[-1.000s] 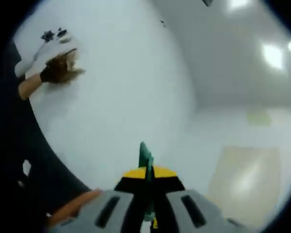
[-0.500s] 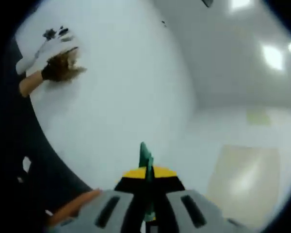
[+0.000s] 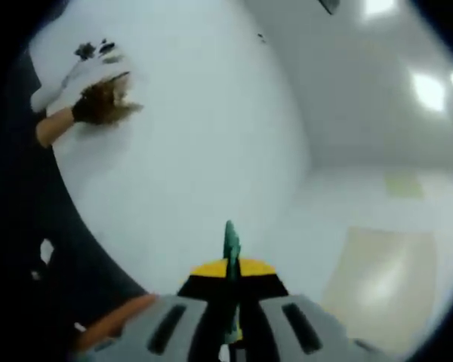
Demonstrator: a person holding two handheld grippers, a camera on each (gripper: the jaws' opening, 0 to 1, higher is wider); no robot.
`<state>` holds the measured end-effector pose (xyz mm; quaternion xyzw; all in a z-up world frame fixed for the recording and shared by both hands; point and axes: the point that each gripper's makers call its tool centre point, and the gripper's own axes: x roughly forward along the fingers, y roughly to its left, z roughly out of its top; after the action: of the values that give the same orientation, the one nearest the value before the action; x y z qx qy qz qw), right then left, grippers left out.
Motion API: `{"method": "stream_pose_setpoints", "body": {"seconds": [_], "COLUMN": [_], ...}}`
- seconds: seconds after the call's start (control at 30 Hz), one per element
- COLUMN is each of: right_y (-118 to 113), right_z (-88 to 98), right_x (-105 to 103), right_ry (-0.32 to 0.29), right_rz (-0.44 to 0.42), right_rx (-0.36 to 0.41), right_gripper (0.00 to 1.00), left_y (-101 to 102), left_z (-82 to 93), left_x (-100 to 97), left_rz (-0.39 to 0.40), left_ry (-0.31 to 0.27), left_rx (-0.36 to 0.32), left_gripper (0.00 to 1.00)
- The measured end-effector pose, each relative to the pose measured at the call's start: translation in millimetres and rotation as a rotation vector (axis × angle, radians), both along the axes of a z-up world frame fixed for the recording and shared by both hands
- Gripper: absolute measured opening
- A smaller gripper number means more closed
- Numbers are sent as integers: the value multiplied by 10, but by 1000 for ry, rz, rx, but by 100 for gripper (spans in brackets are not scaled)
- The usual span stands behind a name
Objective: Pick up the broom and sweep the trash on the tabletop into the dustpan.
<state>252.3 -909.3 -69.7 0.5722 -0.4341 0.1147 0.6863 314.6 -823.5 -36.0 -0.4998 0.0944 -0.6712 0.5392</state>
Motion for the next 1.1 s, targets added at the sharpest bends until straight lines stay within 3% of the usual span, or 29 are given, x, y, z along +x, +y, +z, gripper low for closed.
{"method": "stream_pose_setpoints", "body": {"seconds": [0.17, 0.23, 0.37, 0.43, 0.63, 0.77, 0.87, 0.97, 1.1], "right_y": [33, 20, -14, -58, -176, -302, -388, -494, -595], "right_z": [-31, -40, -49, -57, 54, 203, 301, 381, 392], "right_x": [-5, -22, -60, -98, -363, -616, -774, -935, -1049], "right_ry": [60, 79, 135, 179, 235, 271, 307, 376, 465], "right_rz": [-17, -33, -52, -97, -140, -233, -274, -335, -367], "right_rx": [-9, -17, -40, -70, -136, -230, -290, -371, -455], "right_gripper": [4, 4, 4, 4, 4, 4, 4, 4, 4], "left_y": [2, 26, 77, 139, 196, 138, 37, -65, -166], "left_z": [-27, -8, 45, 84, 105, 42, -54, -131, -208], "left_x": [50, 75, 81, 116, 251, 309, 270, 198, 137], "left_rz": [21, 34, 94, 117, 160, 157, 160, 141, 111], "left_ry": [-11, -29, -145, -164, -230, -273, -373, -451, -498], "left_rx": [11, 9, 15, 10, 12, 47, 101, 138, 163], "left_gripper": [5, 11, 18, 19, 24, 35, 43, 48, 50]}}
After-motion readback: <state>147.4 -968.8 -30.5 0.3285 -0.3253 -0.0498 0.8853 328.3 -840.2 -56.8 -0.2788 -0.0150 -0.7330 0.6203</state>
